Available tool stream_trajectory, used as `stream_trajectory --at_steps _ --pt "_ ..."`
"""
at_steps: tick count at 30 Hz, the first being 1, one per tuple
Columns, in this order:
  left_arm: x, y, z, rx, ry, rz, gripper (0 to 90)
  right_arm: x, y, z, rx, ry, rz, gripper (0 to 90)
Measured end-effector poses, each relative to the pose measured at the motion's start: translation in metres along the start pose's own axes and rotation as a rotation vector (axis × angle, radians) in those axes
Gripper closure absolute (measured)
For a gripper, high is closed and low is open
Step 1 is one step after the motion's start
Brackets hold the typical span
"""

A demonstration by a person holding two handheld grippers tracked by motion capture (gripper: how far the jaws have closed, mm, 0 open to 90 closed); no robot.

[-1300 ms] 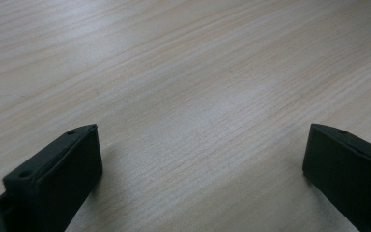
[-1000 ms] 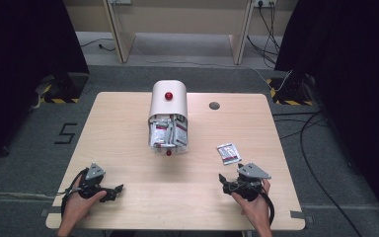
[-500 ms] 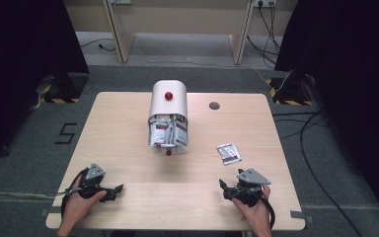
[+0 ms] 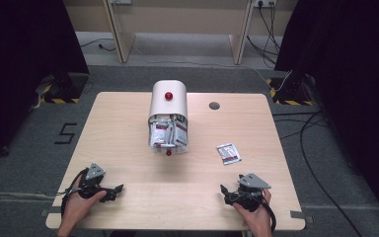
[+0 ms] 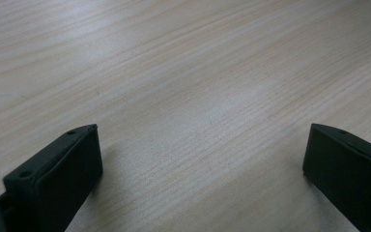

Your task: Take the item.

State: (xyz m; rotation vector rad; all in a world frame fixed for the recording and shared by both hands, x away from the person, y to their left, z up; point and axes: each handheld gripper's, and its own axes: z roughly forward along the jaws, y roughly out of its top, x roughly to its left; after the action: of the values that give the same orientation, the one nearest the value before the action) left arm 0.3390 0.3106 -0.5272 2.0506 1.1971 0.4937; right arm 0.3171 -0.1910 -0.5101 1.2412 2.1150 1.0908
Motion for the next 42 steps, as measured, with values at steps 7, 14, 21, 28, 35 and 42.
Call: stream_trajectory --at_steps 7,14,21,28,35,42 --pt "0.000 0.000 0.000 0.000 0.000 0.000 0.0 0.000 -0.007 -0.004 0.008 -0.001 0.005 20.5" --pt "0.000 0.000 0.000 0.000 0.000 0.000 0.0 0.000 -0.013 -0.010 0.016 0.002 0.014 20.6" --pt "0.000 0.000 0.000 0.000 0.000 0.000 0.0 0.000 -0.019 -0.016 0.038 -0.004 0.018 20.4" --pt "0.000 0.000 0.000 0.000 0.000 0.000 0.0 -0.001 -0.033 -0.018 0.039 -0.013 -0.004 18.4" --pt "0.000 0.000 0.000 0.000 0.000 0.000 0.0 0.001 -0.045 -0.024 -0.015 -0.019 -0.002 17.4" --pt "0.000 0.000 0.000 0.000 0.000 0.000 0.0 0.003 -0.052 -0.030 -0.036 -0.023 0.001 17.4"
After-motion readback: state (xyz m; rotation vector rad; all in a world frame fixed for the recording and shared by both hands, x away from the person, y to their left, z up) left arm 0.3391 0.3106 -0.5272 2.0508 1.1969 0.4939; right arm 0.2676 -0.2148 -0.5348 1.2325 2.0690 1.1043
